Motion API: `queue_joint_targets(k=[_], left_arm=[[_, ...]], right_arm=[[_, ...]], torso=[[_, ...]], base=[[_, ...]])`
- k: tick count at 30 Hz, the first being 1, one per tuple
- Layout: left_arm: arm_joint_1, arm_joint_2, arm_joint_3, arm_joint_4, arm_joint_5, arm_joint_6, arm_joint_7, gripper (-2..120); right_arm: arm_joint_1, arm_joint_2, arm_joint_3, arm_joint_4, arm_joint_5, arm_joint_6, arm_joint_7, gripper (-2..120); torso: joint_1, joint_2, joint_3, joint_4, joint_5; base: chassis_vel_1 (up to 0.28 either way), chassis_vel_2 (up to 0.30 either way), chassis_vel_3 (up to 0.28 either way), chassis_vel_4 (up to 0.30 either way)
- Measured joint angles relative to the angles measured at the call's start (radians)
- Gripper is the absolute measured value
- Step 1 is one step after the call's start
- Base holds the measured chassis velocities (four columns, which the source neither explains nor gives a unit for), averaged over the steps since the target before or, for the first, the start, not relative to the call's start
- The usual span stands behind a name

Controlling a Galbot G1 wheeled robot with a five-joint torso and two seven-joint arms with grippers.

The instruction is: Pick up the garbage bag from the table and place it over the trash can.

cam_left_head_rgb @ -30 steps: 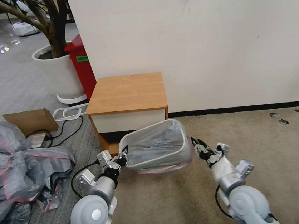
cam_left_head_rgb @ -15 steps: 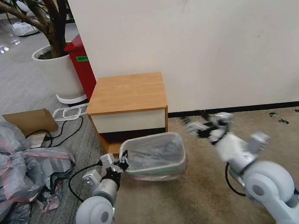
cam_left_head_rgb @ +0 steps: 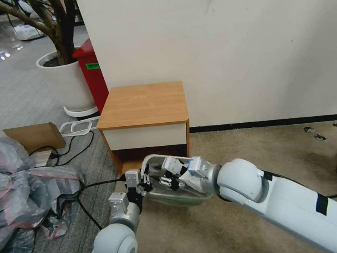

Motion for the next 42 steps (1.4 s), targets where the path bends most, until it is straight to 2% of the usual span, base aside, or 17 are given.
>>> queue_joint_targets(k=[1, 3, 5, 12, 33, 42], left_arm=[[0.0, 0.0, 0.0, 0.0, 0.0, 0.0, 0.0, 6], [0.01, 0.002, -0.001, -0.011, 0.0, 0.0, 0.004, 6], [0.014, 0.002, -0.001, -0.019, 0.0, 0.0, 0.006, 6], [0.015, 0.0, 0.003, -0.031, -0.002, -0.003, 0.007, 6], [0.017, 0.004, 0.023, -0.101, 0.011, -0.006, 0.02, 6], [0.019, -0.002, 0.033, -0.116, 0.076, -0.023, 0.045, 6]], right_arm=[[0.0, 0.0, 0.0, 0.0, 0.0, 0.0, 0.0, 15], [0.026, 0.0, -0.026, -0.023, -0.019, -0.002, 0.009, 3], [0.031, 0.002, -0.031, -0.033, -0.025, -0.002, 0.014, 0], [0.032, -0.004, -0.048, -0.046, -0.03, 0.001, 0.019, 0], [0.118, 0.034, -0.188, -0.186, -0.134, 0.006, 0.076, 0], [0.129, 0.05, -0.216, -0.229, -0.163, 0.006, 0.133, 0]], torso=[[0.0, 0.0, 0.0, 0.0, 0.0], [0.0, 0.0, 0.0, 0.0001, 0.0], [0.0, 0.0, 0.0, 0.0001, 0.0001], [0.0, 0.0, 0.0, 0.0, 0.0002], [0.0, 0.0, 0.0, 0.0001, 0.0001], [0.0, 0.0, 0.0, 0.0001, 0.0001]], base=[[0.0, 0.0, 0.0, 0.0], [0.0, 0.0, 0.0, 0.0], [0.0, 0.0, 0.0, 0.0], [0.0, 0.0, 0.0, 0.0], [0.0, 0.0, 0.0, 0.0], [0.0, 0.0, 0.0, 0.0]])
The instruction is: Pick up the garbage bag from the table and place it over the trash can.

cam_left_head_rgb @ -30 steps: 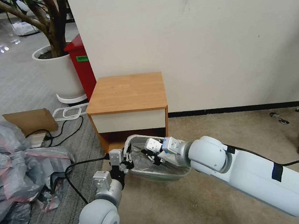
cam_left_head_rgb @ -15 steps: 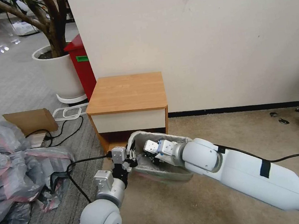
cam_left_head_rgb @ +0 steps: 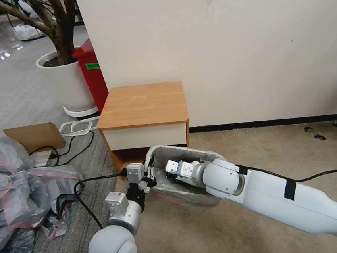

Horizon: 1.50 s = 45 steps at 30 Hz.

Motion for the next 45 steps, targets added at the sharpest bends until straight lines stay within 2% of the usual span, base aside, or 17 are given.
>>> queue_joint_targets(k=[18, 30, 45], left_arm=[[0.023, -0.013, 0.023, -0.055, 0.024, 0.004, 0.005, 6], [0.028, -0.023, 0.025, -0.075, 0.025, 0.018, 0.006, 6], [0.033, -0.011, 0.025, -0.087, 0.019, 0.02, 0.008, 6]], right_arm=[[-0.007, 0.023, -0.009, -0.053, 0.012, 0.0, 0.034, 0], [-0.005, 0.013, -0.004, -0.057, 0.076, 0.0, 0.037, 0], [-0.013, 0.018, 0.0, -0.063, 0.084, 0.0, 0.059, 0]], torso=[[0.0, 0.0, 0.0, 0.0, 0.0], [0.0, 0.0, 0.0, 0.0, 0.0], [0.0, 0.0, 0.0, 0.0, 0.0001]], base=[[0.0, 0.0, 0.0, 0.0], [0.0, 0.0, 0.0, 0.0], [0.0, 0.0, 0.0, 0.0]])
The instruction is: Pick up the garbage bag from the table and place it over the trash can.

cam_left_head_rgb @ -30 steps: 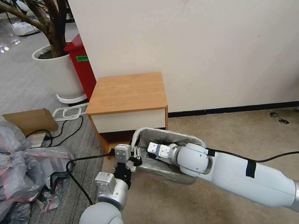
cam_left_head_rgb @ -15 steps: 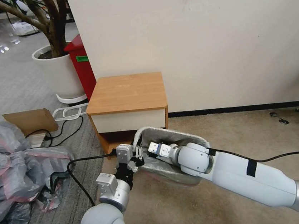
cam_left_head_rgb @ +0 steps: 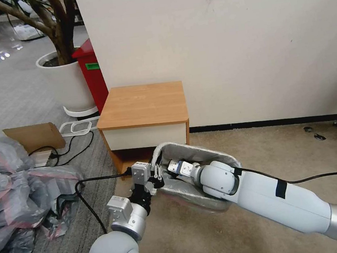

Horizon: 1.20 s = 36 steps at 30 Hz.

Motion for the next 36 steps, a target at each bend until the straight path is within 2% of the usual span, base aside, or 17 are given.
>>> queue_joint_targets(k=[12, 30, 36], left_arm=[[-0.015, -0.017, -0.006, 0.057, 0.0, 0.002, -0.008, 6], [-0.023, -0.042, -0.012, 0.134, -0.047, 0.023, -0.078, 6], [-0.027, -0.07, -0.017, 0.193, -0.155, 0.021, -0.115, 6]], right_arm=[[0.004, -0.02, 0.003, 0.046, 0.062, 0.001, 0.004, 0], [-0.039, -0.078, 0.028, 0.139, 0.122, 0.002, 0.017, 0], [-0.112, -0.119, 0.098, 0.203, 0.19, 0.003, 0.047, 0]], torso=[[0.0, 0.0, 0.0, 0.0, -0.0001], [0.0, 0.0, 0.0, 0.0, 0.0], [0.0, 0.0, 0.0, 0.0, 0.0001]], base=[[0.0, 0.0, 0.0, 0.0], [0.0, 0.0, 0.0, 0.0], [0.0, 0.0, 0.0, 0.0]])
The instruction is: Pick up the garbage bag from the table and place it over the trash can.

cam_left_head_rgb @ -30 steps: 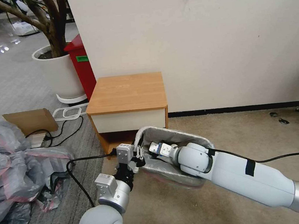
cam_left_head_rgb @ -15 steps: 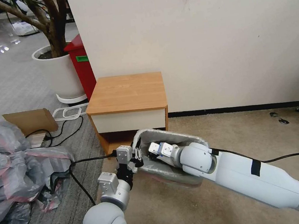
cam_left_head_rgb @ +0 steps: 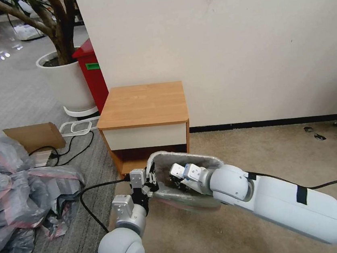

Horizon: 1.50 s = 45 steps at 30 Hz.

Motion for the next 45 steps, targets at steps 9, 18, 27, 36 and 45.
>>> queue_joint_targets(k=[9, 18, 27, 36, 45], left_arm=[[0.008, -0.036, -0.018, 0.067, -0.146, -0.002, -0.058, 6], [0.075, -0.054, -0.012, 0.071, -0.215, 0.016, -0.1, 6], [0.169, -0.06, 0.03, 0.078, -0.138, -0.023, -0.126, 6], [0.173, -0.06, 0.058, 0.082, -0.08, -0.023, -0.127, 12], [0.155, -0.046, 0.061, 0.05, 0.002, -0.028, -0.117, 43]], right_arm=[[-0.26, -0.061, 0.271, 0.16, 0.134, 0.163, 0.116, 0], [-0.523, 0.072, 0.545, 0.202, 0.073, 0.308, 0.366, 12], [-0.837, 0.313, 0.805, 0.191, -0.231, 0.51, 0.415, 48], [-0.916, 0.342, 0.877, 0.177, -0.258, 0.56, 0.421, 82], [-0.922, 0.347, 0.887, 0.164, -0.253, 0.579, 0.421, 100]], torso=[[0.0, 0.0, 0.0, -0.0002, 0.0001], [0.0, 0.0, 0.0, -0.0001, 0.0003], [0.0, 0.0, 0.0, 0.0001, 0.0003], [0.0, 0.0, 0.0, 0.0003, -0.0001], [0.0, 0.0, 0.0, -0.0002, -0.0006]], base=[[0.0, 0.0, 0.0, 0.0], [0.0, 0.0, 0.0, 0.0], [0.0, 0.0, 0.0, 0.0], [0.0, 0.0, 0.0, 0.0], [0.0, 0.0, 0.0, 0.0]])
